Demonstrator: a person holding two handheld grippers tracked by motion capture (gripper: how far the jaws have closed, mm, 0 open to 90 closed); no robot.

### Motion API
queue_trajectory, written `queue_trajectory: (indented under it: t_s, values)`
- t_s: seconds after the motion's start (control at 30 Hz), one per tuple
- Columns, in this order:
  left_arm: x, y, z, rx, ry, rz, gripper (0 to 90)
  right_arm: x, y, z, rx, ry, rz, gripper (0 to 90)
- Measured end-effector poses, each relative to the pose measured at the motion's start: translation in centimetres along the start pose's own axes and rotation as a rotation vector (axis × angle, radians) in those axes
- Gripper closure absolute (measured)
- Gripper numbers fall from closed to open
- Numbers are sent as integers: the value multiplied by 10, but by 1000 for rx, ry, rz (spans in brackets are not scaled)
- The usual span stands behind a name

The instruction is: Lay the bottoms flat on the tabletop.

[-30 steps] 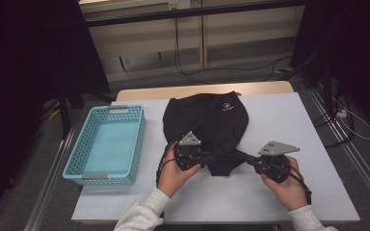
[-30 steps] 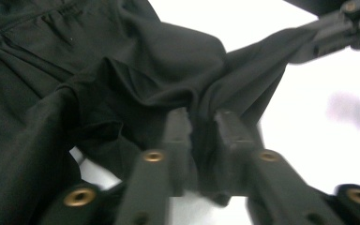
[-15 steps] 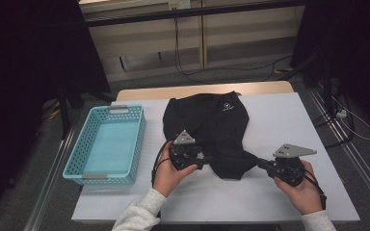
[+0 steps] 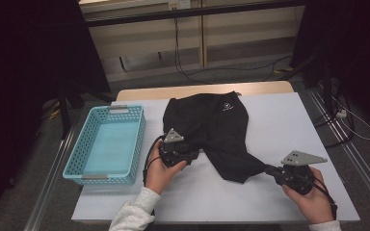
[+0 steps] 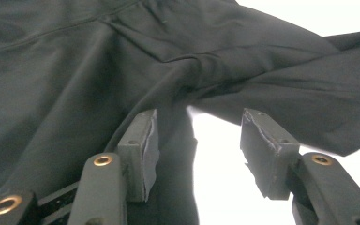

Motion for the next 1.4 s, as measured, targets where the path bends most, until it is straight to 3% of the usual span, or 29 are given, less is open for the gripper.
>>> queue_trajectory:
  t_s: [0.07,0.23,0.5,0.57,0.67,0.8,0.9,0.93,0.97,1.2,1.27,1.4]
  values:
    - [1,0,1,0,8,4,469,-2,1,1,-4,15,-4,769]
    - [-1,-3,2,-12,33,10,471,-6,9,-9,-50,-30,-25,573]
    - [-1,-5,8,9,44,22,477,-23,21,-35,-129,-62,-81,406]
    - [-1,-6,9,5,42,31,481,-32,19,-40,-139,-93,-47,425]
    - [1,-8,10,-1,55,32,480,-50,13,-38,-119,-84,16,468]
    - [1,-7,8,4,46,27,476,-69,12,-26,-104,-42,79,471]
    - [3,-4,7,7,41,11,464,-79,12,-14,-59,-25,112,464]
    - [4,-3,7,5,38,0,452,-81,12,-10,-20,-41,109,494]
    - [6,-2,7,-6,40,-6,431,-82,13,-7,-14,-38,111,557]
    - [20,4,13,11,69,-55,316,-83,15,-1,-33,4,116,837]
    - [22,3,15,33,69,-55,313,-83,16,0,-33,17,120,879]
    - [23,1,20,21,100,-44,301,-82,16,-1,-27,17,126,894]
Point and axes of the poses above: each handheld gripper's, and its own axes: x roughly backward along the jaws, y roughly out of its top, z roughly to its left, the point moved 2 cm from there along -x, roughly forward along the jaws, and after that the axes turned 2 degrees about -z, right-handed, at the moved point
